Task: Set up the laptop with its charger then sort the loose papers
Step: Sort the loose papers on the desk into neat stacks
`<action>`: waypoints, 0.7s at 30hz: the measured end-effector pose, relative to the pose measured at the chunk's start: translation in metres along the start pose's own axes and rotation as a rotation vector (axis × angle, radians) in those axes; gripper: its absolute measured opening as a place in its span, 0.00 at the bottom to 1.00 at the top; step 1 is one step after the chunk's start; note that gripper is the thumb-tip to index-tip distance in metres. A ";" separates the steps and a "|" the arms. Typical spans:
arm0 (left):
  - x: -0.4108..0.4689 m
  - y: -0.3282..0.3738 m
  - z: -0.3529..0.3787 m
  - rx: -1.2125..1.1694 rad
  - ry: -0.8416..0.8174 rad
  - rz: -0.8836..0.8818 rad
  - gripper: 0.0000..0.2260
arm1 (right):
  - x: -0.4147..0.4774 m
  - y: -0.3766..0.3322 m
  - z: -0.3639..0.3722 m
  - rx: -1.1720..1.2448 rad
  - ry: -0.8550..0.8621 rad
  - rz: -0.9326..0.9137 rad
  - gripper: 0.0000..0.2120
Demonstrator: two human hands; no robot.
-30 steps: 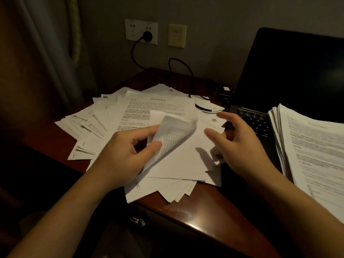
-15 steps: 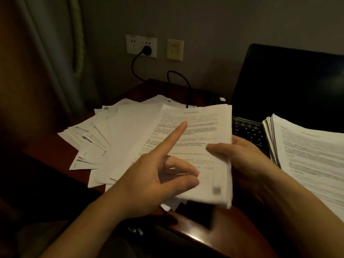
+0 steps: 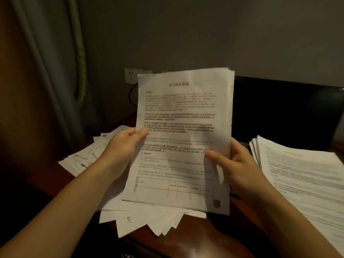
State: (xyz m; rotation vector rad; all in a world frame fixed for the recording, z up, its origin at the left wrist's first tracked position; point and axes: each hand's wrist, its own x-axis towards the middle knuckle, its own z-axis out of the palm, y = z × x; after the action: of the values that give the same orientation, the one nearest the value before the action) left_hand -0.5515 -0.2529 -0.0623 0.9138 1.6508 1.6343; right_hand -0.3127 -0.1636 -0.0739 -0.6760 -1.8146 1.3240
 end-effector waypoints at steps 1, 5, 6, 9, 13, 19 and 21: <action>-0.001 0.005 0.001 -0.093 0.000 -0.008 0.12 | 0.000 -0.002 -0.001 -0.003 0.027 -0.033 0.11; -0.006 0.021 0.003 -0.214 0.026 0.073 0.11 | 0.001 -0.005 -0.002 0.000 0.259 -0.125 0.09; -0.008 0.025 0.005 -0.236 0.019 0.096 0.12 | 0.002 -0.006 -0.003 -0.010 0.300 -0.125 0.09; -0.013 0.038 0.007 -0.277 0.008 0.167 0.17 | 0.005 -0.012 -0.003 0.035 0.335 -0.120 0.08; -0.013 0.048 0.009 -0.246 0.072 0.305 0.17 | 0.014 -0.029 0.002 0.209 0.287 -0.123 0.08; -0.022 0.022 0.010 -0.078 0.177 0.411 0.06 | 0.010 -0.024 0.017 0.186 0.247 -0.085 0.10; -0.026 0.001 0.013 -0.079 0.163 0.363 0.06 | 0.006 -0.012 0.025 0.149 0.237 -0.038 0.10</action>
State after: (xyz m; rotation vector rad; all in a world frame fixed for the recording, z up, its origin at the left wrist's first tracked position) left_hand -0.5261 -0.2677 -0.0625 1.1146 1.5794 2.0499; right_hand -0.3361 -0.1762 -0.0653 -0.6828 -1.5175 1.2815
